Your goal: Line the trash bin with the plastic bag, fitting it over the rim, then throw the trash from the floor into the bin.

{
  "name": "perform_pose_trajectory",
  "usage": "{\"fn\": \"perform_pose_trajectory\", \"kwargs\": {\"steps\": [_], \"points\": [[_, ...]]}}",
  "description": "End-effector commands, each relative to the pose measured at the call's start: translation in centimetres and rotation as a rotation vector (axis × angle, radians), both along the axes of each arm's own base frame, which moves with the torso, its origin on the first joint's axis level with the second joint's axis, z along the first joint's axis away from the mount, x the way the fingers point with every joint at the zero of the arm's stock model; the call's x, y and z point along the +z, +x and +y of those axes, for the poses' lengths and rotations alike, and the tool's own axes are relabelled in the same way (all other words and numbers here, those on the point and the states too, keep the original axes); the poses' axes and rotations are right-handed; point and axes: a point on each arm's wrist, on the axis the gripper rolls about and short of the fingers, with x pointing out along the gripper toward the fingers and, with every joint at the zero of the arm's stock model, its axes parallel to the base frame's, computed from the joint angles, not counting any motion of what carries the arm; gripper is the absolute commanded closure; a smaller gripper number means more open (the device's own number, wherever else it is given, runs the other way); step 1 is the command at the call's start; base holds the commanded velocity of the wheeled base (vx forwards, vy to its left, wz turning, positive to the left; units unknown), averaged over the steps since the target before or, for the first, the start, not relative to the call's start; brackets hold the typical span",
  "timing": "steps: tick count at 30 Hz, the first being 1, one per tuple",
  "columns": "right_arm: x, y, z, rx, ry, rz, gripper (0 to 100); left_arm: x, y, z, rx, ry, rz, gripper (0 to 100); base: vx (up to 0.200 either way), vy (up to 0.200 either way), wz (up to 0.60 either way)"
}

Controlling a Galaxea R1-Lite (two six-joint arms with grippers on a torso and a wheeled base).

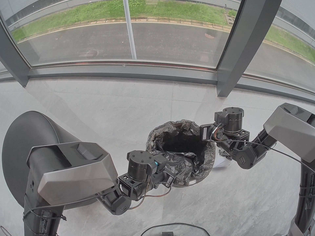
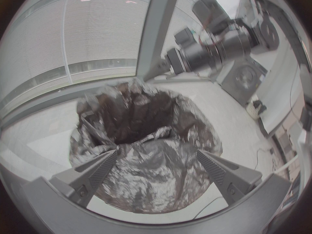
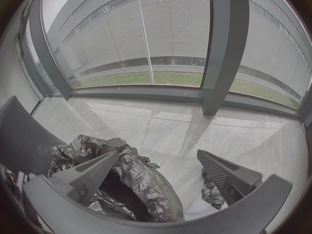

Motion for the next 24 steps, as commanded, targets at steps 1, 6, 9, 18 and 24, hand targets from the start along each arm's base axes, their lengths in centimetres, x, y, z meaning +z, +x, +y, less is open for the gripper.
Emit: {"fn": "perform_pose_trajectory", "kwargs": {"steps": [1,6,9,18,24], "points": [[0.2,0.2,-0.5,-0.015,0.003,-0.004,0,6.0,-1.4,0.9,0.043,-0.177,-0.068,0,0.0,0.0,0.0],[0.6,0.4,-1.4,-0.042,0.001,-0.014,0,11.5,-3.2,3.5,0.081,-0.351,-0.122,0,0.0,0.0,0.0],[0.9,0.8,-2.3,-0.07,-0.002,-0.018,0,13.5,-4.2,5.9,0.122,-0.447,-0.101,0,0.0,0.0,0.0],[-2.0,2.9,-7.8,-0.246,-0.047,0.06,0,12.2,-5.4,12.6,0.328,-0.618,0.073,0,0.0,0.0,0.0],[-5.1,4.4,-11.2,-0.328,-0.085,0.112,0,10.9,-5.0,12.7,0.329,-0.619,0.052,0,0.0,0.0,0.0]]}}
